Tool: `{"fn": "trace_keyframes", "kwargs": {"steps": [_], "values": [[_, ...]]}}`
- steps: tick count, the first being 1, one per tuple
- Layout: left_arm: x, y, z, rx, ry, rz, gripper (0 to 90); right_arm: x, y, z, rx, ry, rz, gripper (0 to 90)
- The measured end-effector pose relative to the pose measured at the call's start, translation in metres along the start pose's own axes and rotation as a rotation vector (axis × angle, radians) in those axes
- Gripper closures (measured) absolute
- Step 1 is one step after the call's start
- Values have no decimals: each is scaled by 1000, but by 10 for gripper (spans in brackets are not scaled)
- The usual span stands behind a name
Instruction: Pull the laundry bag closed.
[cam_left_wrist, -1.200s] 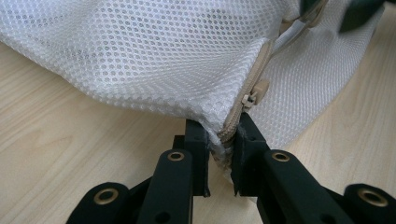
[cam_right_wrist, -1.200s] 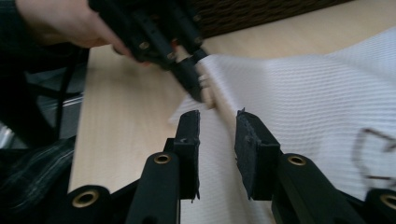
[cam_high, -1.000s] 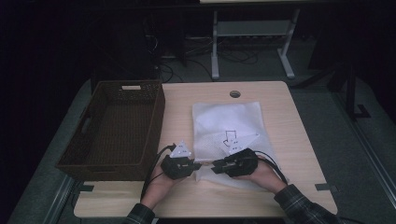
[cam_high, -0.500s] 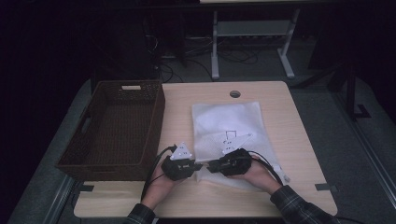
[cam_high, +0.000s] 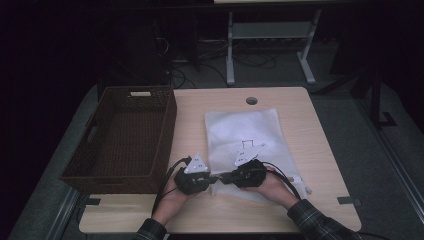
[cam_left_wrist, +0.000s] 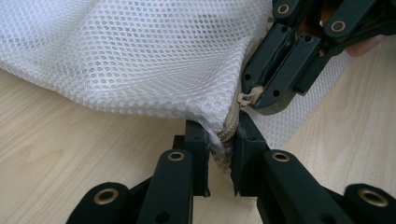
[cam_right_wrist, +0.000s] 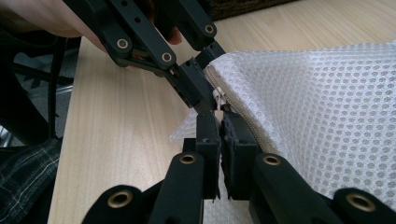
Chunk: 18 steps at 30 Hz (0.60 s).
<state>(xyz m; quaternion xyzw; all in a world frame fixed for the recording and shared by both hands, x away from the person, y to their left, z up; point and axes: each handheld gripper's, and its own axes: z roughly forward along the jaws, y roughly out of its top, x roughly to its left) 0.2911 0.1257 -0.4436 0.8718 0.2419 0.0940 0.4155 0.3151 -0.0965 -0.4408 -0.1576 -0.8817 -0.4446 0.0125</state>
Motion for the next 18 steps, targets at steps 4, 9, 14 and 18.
{"fn": "trace_keyframes", "kwargs": {"steps": [4,9,14,18], "values": [[0,0,0,1,5,2,792,1,0,0,8,-10,-4,860],[-1,0,1,10,9,0,797,1,0,1,18,-27,6,862],[0,0,1,13,3,-6,800,1,-1,1,18,-31,10,863],[0,0,1,17,5,-12,802,1,-1,1,20,-36,12,863]]}}
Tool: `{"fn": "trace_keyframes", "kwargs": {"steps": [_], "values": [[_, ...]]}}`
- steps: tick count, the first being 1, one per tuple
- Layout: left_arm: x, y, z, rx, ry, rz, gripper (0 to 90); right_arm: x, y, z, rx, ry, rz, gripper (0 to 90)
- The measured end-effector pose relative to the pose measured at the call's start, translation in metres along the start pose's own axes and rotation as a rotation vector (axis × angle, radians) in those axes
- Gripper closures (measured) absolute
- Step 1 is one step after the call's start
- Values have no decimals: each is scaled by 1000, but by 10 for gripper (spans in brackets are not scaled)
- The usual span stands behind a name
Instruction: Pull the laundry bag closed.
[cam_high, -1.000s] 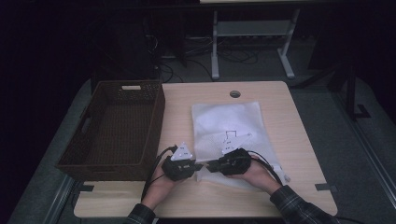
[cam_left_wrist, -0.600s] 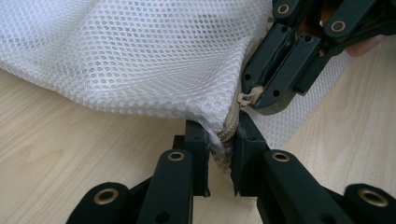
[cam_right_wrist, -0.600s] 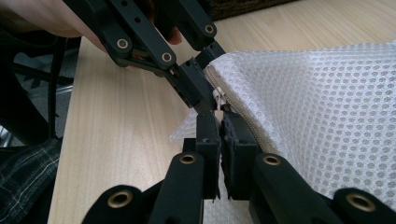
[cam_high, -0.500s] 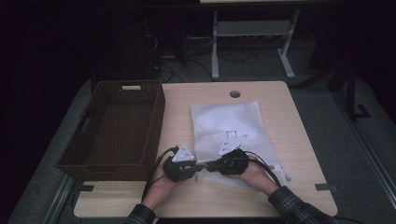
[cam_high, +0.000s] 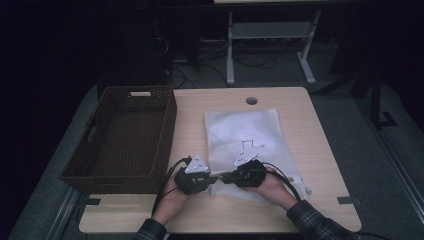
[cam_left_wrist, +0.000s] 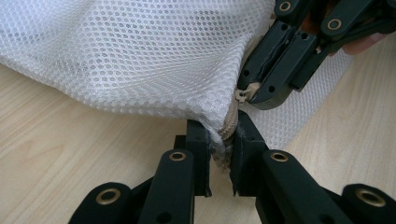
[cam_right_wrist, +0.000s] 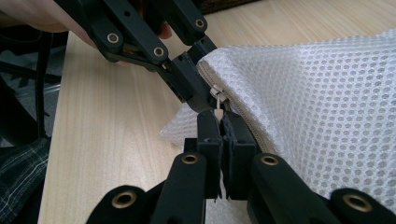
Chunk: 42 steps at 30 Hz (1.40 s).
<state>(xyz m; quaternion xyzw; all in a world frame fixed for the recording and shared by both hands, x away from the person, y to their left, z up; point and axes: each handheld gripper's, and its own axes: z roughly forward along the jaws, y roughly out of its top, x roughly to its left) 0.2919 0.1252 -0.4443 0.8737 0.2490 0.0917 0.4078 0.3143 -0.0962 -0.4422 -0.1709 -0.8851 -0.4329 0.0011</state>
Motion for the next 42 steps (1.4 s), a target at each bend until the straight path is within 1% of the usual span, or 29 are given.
{"fn": "trace_keyframes", "kwargs": {"steps": [3,4,5,16,20,26,27,28,29,31,33,35,36,37,39,42], "values": [[1,0,0,4,10,-6,805,0,0,0,2,-9,1,864],[2,0,-1,1,5,-14,806,0,0,0,3,-14,3,864],[2,0,-1,0,3,-17,806,-1,-1,-1,-4,-7,10,864],[3,0,0,9,4,-32,811,-1,-1,0,-1,-23,10,865],[3,0,1,8,1,-46,816,-1,-1,0,0,-29,12,866],[5,-1,1,10,-1,-58,820,0,-2,1,-3,-38,24,867],[5,-1,1,10,8,-64,823,0,-2,1,-4,-41,24,867],[7,-2,0,4,7,-75,825,0,-2,0,3,-56,27,867],[8,-2,0,2,-2,-80,825,-1,-3,-1,-4,-50,37,867],[7,-2,0,5,-2,-72,824,0,-3,-1,-4,-51,36,867],[7,-2,0,5,0,-75,824,1,-3,-1,0,-57,31,867],[7,-2,1,6,1,-79,825,0,-3,-1,1,-60,39,868],[7,-2,1,5,9,-89,825,1,-3,-1,0,-62,40,868],[8,-2,0,5,12,-97,826,1,-3,-2,6,-75,41,867],[12,-4,-3,-2,10,-112,826,0,-6,-6,7,-91,48,867],[15,-7,-6,-14,5,-132,825,-1,-7,-9,2,-95,52,867]]}}
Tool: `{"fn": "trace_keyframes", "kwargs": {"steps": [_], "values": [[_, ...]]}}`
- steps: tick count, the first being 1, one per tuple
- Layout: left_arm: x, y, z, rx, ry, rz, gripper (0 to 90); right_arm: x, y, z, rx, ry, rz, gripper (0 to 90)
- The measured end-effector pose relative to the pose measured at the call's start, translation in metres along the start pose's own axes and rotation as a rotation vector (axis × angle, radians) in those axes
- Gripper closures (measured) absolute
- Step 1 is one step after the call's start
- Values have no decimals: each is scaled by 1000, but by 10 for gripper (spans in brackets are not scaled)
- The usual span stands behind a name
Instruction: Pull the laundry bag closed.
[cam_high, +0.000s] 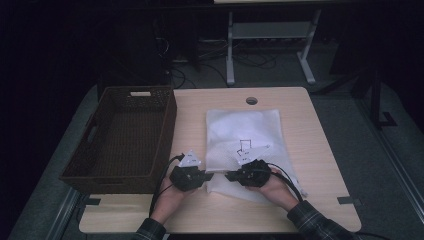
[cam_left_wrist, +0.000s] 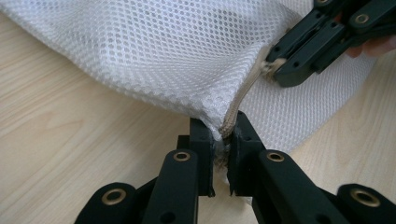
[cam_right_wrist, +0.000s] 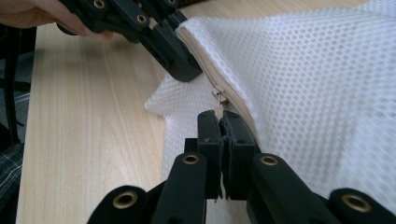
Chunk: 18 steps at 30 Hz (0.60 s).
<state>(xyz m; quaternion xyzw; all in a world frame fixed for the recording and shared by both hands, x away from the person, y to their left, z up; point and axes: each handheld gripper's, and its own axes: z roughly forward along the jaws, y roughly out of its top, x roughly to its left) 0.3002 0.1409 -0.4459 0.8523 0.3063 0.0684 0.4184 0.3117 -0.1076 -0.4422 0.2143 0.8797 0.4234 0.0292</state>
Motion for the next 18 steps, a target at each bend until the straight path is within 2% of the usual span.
{"fn": "trace_keyframes", "kwargs": {"steps": [10,18], "values": [[2,-4,0,7,-12,-17,821,-2,-4,-5,5,-4,4,866],[2,-4,2,20,-7,-12,819,-4,-8,-11,7,-9,8,866]]}}
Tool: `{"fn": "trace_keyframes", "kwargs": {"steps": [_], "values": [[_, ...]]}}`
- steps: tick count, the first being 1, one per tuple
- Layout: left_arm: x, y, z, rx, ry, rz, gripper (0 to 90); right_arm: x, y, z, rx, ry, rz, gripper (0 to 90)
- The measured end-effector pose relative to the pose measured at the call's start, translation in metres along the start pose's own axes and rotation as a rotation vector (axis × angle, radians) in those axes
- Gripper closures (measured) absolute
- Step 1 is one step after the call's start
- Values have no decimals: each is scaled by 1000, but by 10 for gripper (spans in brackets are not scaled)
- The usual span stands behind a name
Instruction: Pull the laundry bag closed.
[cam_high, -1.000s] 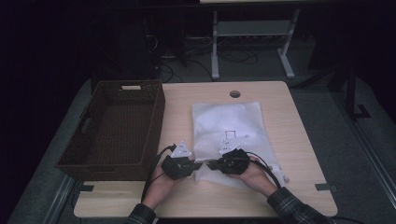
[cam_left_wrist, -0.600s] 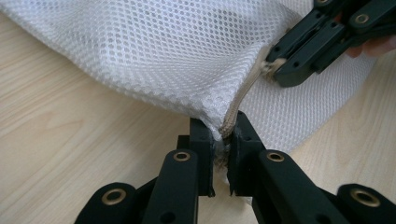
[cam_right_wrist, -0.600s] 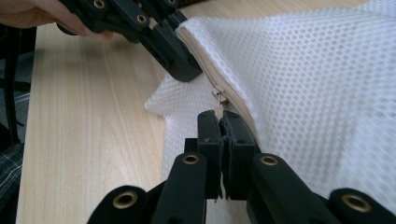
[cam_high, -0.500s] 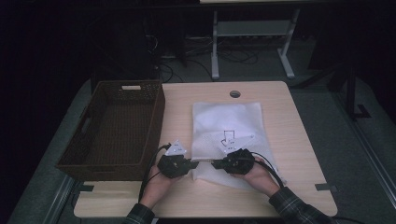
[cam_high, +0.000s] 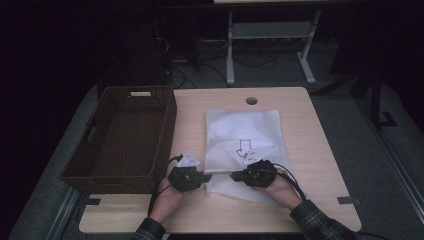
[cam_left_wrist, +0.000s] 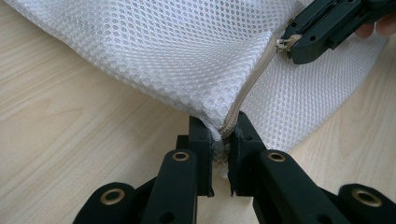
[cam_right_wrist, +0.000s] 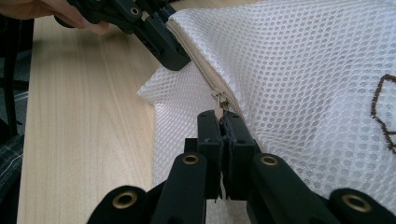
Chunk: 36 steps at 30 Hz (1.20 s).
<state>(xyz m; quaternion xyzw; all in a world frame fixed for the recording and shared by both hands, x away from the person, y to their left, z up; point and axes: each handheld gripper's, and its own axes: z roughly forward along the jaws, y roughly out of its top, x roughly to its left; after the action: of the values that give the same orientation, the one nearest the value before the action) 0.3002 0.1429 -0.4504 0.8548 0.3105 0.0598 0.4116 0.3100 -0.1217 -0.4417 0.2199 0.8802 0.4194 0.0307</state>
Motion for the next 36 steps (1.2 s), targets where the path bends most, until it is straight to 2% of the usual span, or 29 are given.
{"fn": "trace_keyframes", "kwargs": {"steps": [18,30,36], "values": [[-1,-1,1,10,1,2,819,-3,-9,-9,0,-5,24,866],[3,-3,-3,7,8,-20,818,-9,-19,-22,-4,-36,50,866],[1,-3,-1,10,3,-15,818,-10,-22,-26,-6,-41,49,865]]}}
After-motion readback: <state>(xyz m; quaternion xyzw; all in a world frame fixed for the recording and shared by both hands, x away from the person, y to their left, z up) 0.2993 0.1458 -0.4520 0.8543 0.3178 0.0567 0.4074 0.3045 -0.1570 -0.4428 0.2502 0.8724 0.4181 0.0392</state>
